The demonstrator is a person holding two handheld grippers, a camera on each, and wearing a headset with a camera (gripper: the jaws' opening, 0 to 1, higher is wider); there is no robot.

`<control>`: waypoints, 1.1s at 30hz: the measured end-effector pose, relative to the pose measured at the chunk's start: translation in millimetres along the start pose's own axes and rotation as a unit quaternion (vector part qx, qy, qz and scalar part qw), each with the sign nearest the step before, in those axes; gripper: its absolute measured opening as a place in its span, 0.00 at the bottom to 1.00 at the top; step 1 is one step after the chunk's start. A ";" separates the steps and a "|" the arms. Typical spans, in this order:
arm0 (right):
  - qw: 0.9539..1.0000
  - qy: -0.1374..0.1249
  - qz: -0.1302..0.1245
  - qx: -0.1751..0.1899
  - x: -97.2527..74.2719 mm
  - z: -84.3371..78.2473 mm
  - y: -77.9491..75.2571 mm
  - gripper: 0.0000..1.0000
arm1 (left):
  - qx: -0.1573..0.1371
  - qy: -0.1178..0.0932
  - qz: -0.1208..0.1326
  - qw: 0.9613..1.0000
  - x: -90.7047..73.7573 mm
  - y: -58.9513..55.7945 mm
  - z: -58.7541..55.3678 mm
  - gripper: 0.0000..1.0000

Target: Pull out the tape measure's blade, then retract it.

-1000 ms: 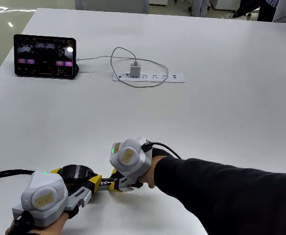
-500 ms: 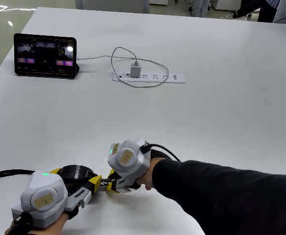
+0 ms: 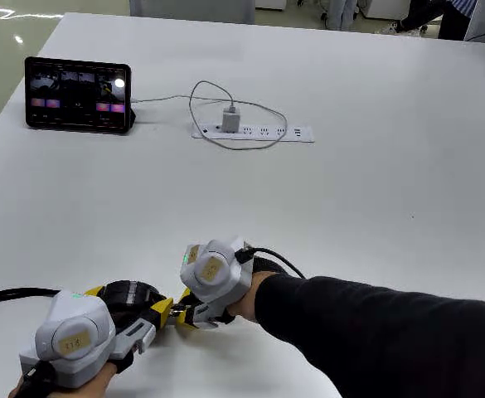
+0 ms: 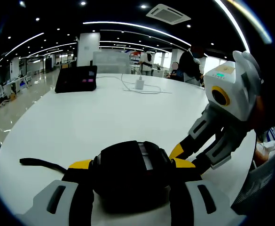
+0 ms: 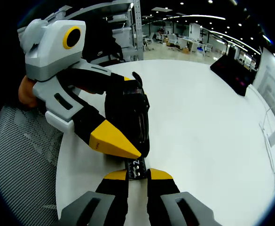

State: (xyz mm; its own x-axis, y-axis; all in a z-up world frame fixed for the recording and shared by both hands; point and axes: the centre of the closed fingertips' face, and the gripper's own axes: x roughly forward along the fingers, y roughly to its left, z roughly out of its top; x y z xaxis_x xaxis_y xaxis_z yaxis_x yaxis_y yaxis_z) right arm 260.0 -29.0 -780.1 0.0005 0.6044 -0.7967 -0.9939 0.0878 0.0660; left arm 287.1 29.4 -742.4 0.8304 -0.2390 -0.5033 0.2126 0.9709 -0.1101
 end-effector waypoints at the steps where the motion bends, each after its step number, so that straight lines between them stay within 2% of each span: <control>1: 1.000 0.001 0.000 -0.003 0.6 0.1 0.0 0.11 | 0.000 0.000 0.000 1.000 -0.1 0.0 0.1 0.60; 6: 1.000 -0.008 0.007 0.012 1.5 2.3 -0.3 0.11 | -0.002 0.000 0.000 1.000 -0.3 0.2 0.1 0.60; 20: 1.000 -0.015 0.006 0.005 4.8 6.8 0.8 0.11 | -0.004 -0.001 0.000 1.000 -0.8 0.2 0.4 0.60; 33: 1.000 -0.025 0.001 0.019 7.2 10.2 2.1 0.12 | -0.004 -0.003 -0.004 1.000 -0.9 -0.4 0.1 0.61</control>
State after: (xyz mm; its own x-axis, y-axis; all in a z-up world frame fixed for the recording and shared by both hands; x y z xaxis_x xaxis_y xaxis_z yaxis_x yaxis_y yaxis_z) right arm 259.0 -16.3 -779.6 0.0055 0.6428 -0.7660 -0.9891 0.1160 0.0902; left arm 286.3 29.2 -741.8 0.8311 -0.2475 -0.4980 0.2158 0.9689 -0.1213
